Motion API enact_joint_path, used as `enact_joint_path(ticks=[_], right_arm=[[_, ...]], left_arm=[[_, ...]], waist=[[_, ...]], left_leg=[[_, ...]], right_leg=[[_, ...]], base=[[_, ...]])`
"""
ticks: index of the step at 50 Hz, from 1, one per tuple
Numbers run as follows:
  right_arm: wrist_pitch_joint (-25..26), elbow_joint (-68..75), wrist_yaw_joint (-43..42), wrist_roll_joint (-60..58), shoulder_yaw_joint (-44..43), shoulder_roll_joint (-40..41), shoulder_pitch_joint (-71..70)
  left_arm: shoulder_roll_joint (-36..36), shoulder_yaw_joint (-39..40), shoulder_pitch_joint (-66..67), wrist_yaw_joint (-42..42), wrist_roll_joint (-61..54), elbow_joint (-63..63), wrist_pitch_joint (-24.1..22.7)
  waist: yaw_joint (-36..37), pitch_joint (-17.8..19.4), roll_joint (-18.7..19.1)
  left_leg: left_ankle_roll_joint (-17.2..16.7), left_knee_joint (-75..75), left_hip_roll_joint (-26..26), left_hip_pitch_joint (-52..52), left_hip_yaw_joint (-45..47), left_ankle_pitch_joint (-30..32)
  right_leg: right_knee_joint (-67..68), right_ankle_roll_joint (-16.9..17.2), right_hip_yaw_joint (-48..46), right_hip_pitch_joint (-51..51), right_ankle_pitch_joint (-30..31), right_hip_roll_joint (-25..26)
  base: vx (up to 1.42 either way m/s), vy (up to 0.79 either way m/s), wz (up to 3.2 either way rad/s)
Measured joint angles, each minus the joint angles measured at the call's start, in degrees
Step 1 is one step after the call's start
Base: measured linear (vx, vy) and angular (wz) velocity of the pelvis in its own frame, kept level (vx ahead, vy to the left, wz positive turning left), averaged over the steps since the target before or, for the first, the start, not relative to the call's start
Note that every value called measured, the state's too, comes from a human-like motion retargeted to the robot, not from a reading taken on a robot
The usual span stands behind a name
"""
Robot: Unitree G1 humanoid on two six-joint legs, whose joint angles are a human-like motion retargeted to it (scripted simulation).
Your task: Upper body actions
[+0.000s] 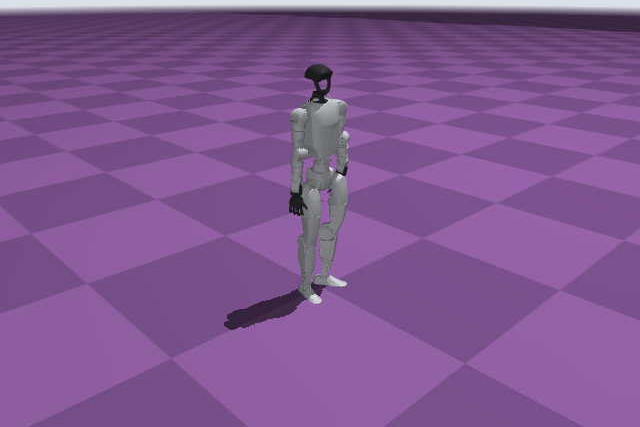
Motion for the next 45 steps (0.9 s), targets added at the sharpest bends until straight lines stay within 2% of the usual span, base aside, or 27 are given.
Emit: enact_joint_path(ticks=[13,45], right_arm=[[1.42,1.92,-0.74,-0.52,-0.55,-0.79,0.65],[0.89,0.33,-0.42,-1.20,0.35,0.01,0.40]], left_arm=[[0.09,-0.08,0.54,-0.37,0.84,0.55,0.65],[-0.76,-0.18,0.20,-0.59,0.82,-0.33,0.27]], waist=[[0.21,-0.06,0.07],[0.03,0.13,0.03]], left_leg=[[0.06,0.05,-0.22,0.06,-0.26,-0.11],[0.09,0.10,-0.35,-0.29,-0.42,-0.04]], right_leg=[[-0.08,-0.01,-0.18,0.23,-0.11,-0.14],[-0.21,-0.04,-0.26,-0.07,0.09,-0.35]], base=[[0.00,0.00,0.00],[0.00,0.00,0.00]])
